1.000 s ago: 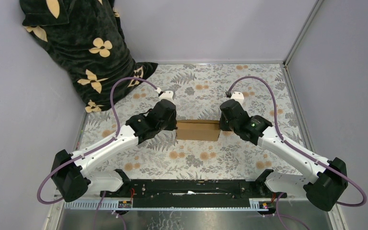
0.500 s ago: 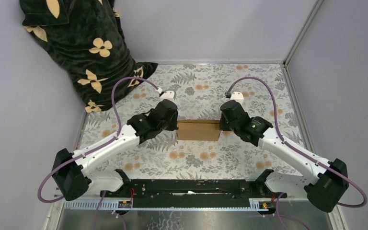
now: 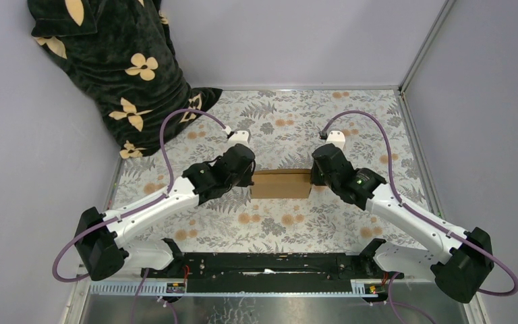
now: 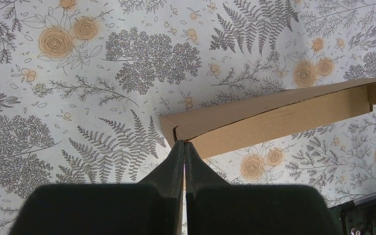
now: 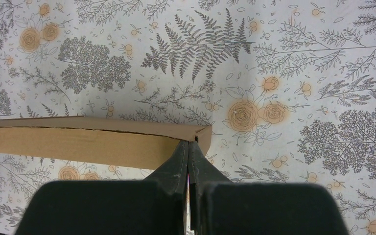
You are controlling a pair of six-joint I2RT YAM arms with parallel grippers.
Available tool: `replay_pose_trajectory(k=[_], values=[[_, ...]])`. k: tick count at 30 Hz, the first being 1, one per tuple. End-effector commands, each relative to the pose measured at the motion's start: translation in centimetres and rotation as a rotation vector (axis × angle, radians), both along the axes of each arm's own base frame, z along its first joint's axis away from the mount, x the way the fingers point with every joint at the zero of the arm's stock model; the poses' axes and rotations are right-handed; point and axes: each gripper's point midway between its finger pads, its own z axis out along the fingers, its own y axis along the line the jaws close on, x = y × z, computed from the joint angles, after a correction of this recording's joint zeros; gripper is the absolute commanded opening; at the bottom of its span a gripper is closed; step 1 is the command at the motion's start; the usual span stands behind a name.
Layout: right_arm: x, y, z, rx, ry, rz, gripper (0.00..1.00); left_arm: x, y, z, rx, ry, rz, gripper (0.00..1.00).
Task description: Fold the paper box
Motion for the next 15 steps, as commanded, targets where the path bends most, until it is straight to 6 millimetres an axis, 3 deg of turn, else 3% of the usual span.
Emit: replay_pose_trajectory(k=[1, 15], values=[[-2.75, -0.86, -3.77, -0.087, 0.138, 0.049, 0.0, -1.39, -1.78, -0.55, -0.026, 0.051, -0.034, 0.03], [-3.24, -1.46, -4.48, -0.082, 0.128, 0.043, 0.0, -2.3, -1.77, -1.39, 0.001, 0.045, -0.018, 0.02]])
